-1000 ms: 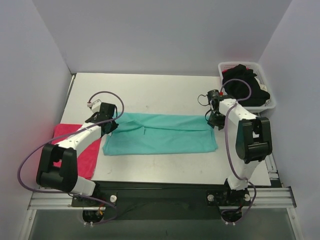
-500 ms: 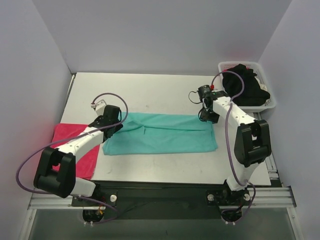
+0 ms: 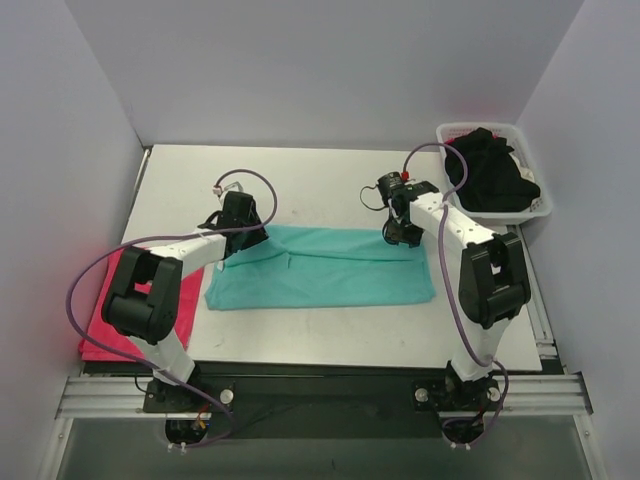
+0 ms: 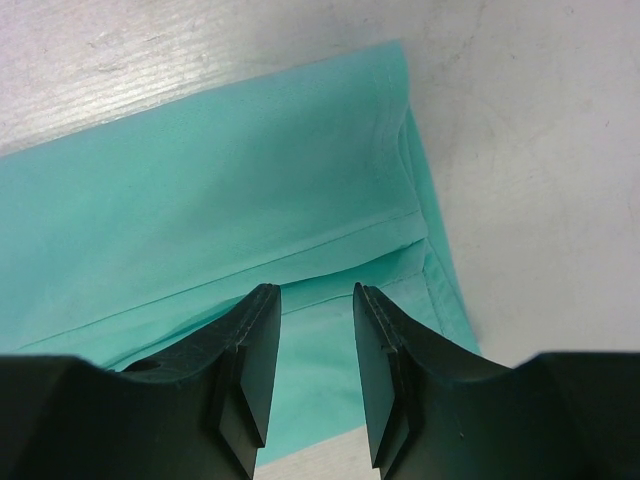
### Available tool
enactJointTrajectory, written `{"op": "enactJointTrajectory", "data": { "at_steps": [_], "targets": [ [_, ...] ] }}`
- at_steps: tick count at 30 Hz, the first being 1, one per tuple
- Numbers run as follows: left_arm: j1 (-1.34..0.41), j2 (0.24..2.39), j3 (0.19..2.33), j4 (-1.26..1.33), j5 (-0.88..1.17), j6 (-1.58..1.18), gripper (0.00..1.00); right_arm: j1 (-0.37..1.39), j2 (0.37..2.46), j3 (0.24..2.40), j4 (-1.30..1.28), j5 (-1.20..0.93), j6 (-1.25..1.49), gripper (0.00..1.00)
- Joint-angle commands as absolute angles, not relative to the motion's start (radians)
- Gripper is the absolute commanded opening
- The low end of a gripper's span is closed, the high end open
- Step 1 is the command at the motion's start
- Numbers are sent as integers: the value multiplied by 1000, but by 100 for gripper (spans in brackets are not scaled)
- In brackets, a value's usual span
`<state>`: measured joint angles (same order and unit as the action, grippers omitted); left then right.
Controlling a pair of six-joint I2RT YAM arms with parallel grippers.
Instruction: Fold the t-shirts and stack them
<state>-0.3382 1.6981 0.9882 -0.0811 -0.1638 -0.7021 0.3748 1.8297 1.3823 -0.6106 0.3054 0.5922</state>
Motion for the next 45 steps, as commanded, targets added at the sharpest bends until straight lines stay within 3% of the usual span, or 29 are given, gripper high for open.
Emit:
{"op": "enactJointTrajectory", "data": {
  "at_steps": [1, 8, 14, 18, 33, 45],
  "targets": [
    [-327, 1724, 1045, 18, -86, -664, 46, 382, 1830, 1390, -653, 322, 604, 36],
    [-318, 1781, 1058, 48, -2, -646, 47, 385, 1833, 1391, -653, 322, 603, 35],
    [-322, 1720, 1020, 5, 41, -666, 34, 383, 1833, 1388, -653, 330, 603, 34],
    [-340, 1652, 982, -58, 29, -658, 32, 383, 1832, 1388, -653, 330, 607, 33],
    [-443, 1510, 757, -153, 28, -683, 33, 383, 1809, 1362, -660, 339, 612, 31],
    [-538, 1192, 670, -210, -124, -715, 35, 394, 1825, 1377, -664, 333, 618, 30]
  ]
}}
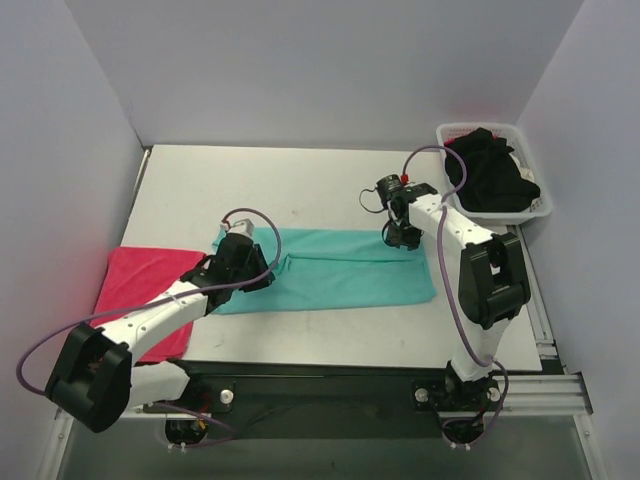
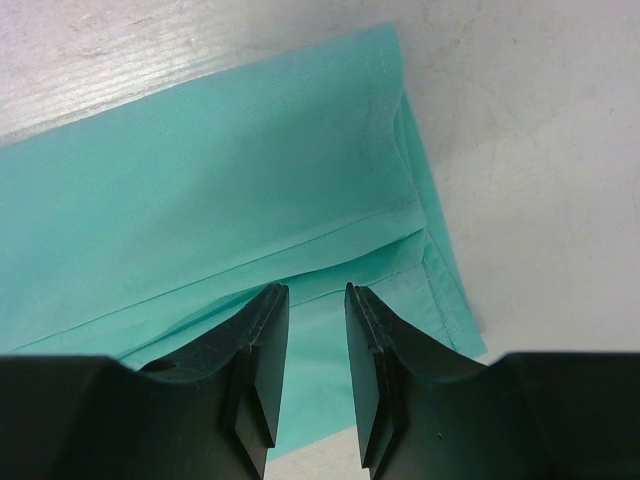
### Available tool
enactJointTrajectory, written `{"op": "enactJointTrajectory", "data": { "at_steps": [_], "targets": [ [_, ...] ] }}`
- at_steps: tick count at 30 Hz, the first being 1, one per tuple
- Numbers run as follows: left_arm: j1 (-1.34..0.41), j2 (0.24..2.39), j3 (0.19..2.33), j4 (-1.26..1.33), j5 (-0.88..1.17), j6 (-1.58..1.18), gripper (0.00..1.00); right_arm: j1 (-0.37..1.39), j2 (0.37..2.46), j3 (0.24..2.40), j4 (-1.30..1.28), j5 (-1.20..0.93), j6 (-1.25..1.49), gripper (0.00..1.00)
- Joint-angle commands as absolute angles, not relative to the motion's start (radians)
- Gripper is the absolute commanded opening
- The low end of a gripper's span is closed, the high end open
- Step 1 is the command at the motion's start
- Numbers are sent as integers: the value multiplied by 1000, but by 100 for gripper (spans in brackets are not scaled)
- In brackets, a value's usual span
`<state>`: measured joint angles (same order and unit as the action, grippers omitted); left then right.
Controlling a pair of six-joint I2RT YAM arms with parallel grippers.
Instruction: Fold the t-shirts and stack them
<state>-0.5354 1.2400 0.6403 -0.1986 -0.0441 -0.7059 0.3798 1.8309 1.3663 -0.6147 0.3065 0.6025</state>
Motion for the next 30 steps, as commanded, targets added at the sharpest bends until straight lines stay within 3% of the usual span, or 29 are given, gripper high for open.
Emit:
{"op": "enactJointTrajectory", "data": {
  "at_steps": [1, 16, 30],
  "targets": [
    [-538, 1189, 679, -213, -142, -706, 35, 394, 1825, 1381, -664, 331, 617, 30],
    [-492, 1592, 945, -115, -178, -683, 34, 422, 1833, 1404, -675, 322, 617, 30],
    [-528, 1647, 801, -69, -98, -686, 33, 423, 1844, 1396, -676, 339, 617, 30]
  ]
}}
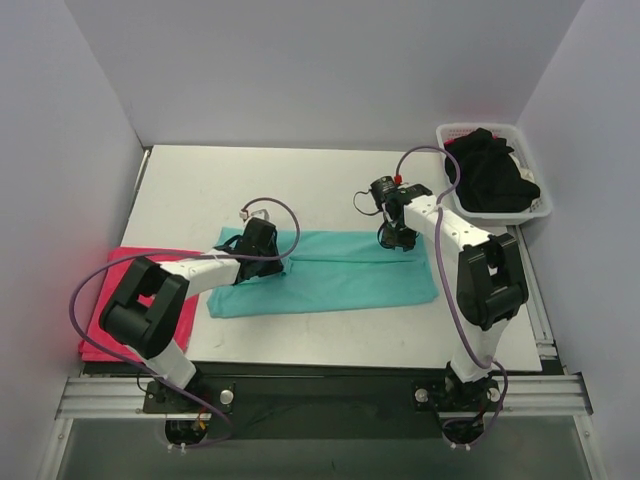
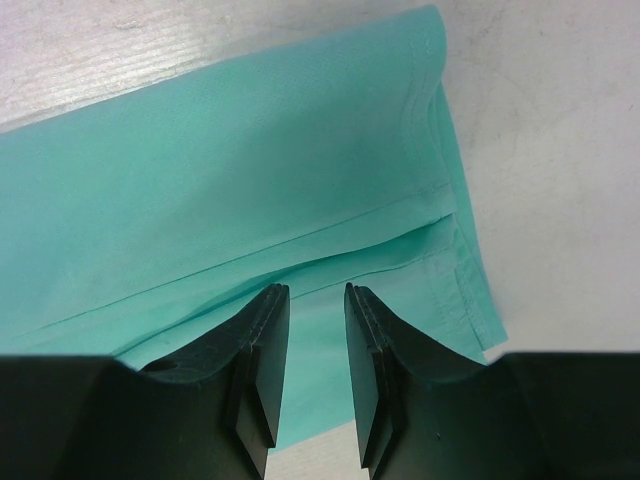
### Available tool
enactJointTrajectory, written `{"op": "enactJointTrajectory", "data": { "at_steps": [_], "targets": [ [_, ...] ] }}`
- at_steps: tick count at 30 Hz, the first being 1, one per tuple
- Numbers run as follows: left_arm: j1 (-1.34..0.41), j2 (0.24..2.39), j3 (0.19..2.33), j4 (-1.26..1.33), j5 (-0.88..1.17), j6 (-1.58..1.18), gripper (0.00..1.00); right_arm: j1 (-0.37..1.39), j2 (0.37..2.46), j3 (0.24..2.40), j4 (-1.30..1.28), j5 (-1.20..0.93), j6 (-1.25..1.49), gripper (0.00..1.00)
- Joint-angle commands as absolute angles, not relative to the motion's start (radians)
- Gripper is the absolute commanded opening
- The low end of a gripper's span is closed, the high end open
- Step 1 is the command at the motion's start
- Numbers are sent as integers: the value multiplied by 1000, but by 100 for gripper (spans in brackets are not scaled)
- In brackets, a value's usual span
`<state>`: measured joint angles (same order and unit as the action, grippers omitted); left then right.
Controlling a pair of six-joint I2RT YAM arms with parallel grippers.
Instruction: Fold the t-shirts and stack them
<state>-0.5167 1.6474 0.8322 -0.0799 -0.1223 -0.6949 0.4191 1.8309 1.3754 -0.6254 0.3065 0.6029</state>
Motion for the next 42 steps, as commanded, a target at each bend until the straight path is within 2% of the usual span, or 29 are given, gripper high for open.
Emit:
{"op": "enactJointTrajectory", "data": {
  "at_steps": [1, 6, 11, 15, 21, 26, 36, 42],
  "targets": [
    [-528, 1664, 801, -74, -103, -686, 33, 423, 1845, 1397, -676, 339, 617, 30],
    [-529, 1819, 859, -113, -103, -667, 32, 423, 1845, 1396, -676, 328, 621, 29],
    [-540, 1856, 890, -161, -141, -663, 31, 425, 1838, 1376, -676, 319, 617, 29],
    [-541, 1729, 871, -170, -199, -666, 31, 423, 1850, 1351, -676, 327, 615, 30],
    [-543, 1516, 854, -221, -311, -667, 37, 425, 1852, 1354, -675, 330, 617, 29],
    [-543, 1467, 868, -310, -348, -696, 39, 423, 1858, 1373, -676, 328, 609, 30],
    [-542, 1522, 816, -391, -382, -814, 39, 422, 1875, 1410, -676, 334, 592, 30],
    [-491, 1670, 926, -400, -371, -844, 39, 419, 1882, 1417, -676, 333, 584, 30]
  ]
}}
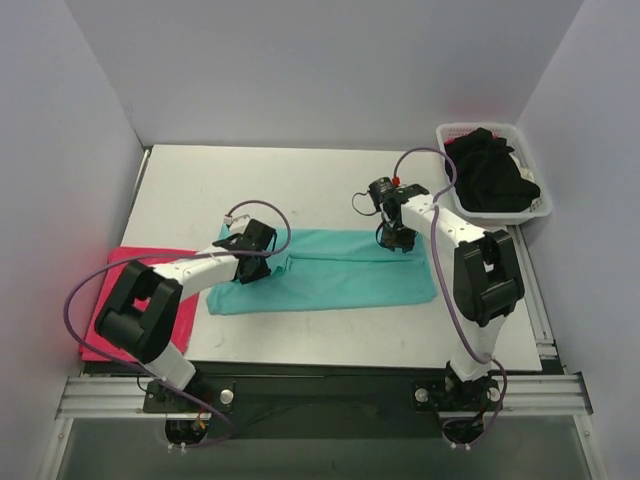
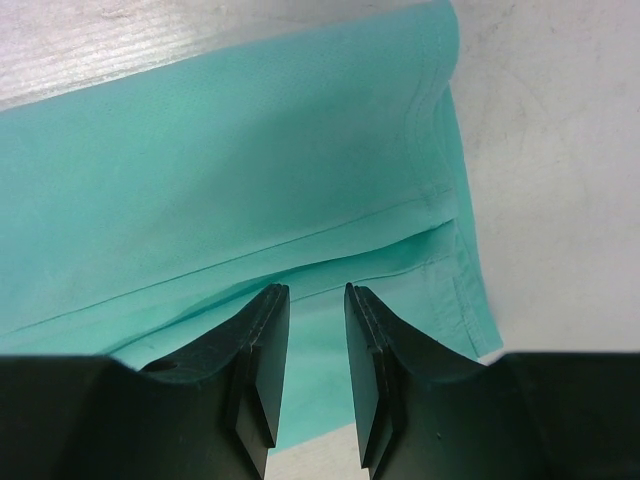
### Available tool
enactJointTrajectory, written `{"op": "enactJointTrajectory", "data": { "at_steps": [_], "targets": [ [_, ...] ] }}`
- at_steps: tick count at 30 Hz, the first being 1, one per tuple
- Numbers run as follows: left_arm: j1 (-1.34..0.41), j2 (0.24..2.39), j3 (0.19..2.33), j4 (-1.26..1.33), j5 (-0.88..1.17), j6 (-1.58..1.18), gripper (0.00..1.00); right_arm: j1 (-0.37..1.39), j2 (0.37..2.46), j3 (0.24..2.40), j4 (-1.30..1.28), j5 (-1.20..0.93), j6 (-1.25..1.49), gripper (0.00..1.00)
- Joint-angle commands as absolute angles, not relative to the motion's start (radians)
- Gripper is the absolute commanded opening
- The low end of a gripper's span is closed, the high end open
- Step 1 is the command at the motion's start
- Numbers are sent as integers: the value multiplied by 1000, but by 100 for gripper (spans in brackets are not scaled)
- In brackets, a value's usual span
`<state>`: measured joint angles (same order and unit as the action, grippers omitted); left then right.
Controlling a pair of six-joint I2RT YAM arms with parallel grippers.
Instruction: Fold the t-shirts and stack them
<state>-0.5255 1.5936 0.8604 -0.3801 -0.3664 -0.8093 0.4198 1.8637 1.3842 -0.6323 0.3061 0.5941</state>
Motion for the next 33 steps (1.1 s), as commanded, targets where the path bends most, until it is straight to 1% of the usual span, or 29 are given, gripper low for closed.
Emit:
{"op": "enactJointTrajectory", "data": {
  "at_steps": [1, 4, 7, 13, 14, 19, 21, 25, 26, 29, 33],
  "targets": [
    [-479, 1695, 972, -394, -358, -839, 38, 419, 1884, 1419, -676, 334, 584, 30],
    [-440, 1802, 1093, -397, -318, -827, 36, 411, 1885, 1427, -676, 333, 578, 30],
    [-408, 1908, 1188, -410, -298, -810, 36, 407, 1884, 1431, -676, 333, 569, 30],
    [-327, 2118, 1449, -419, -226, -764, 36, 399, 1890, 1450, -676, 327, 526, 30],
    [-316, 2176, 1498, -429, -181, -761, 36, 397, 1894, 1457, -678, 324, 520, 30],
    [-272, 2331, 1774, -394, 0, -716, 36, 411, 1890, 1457, -675, 287, 456, 31],
    [-265, 2404, 1851, -367, 131, -715, 38, 428, 1879, 1450, -675, 273, 410, 32],
    [-256, 2526, 2054, -290, 291, -718, 41, 495, 1850, 1416, -675, 275, 357, 34],
    [-252, 2578, 2144, -284, 349, -724, 41, 526, 1845, 1408, -676, 278, 351, 34],
    [-238, 2663, 2259, -204, 469, -778, 43, 571, 1838, 1373, -675, 278, 351, 35],
    [-226, 2689, 2240, 33, 574, -863, 44, 632, 1861, 1321, -675, 272, 364, 36]
  ]
}}
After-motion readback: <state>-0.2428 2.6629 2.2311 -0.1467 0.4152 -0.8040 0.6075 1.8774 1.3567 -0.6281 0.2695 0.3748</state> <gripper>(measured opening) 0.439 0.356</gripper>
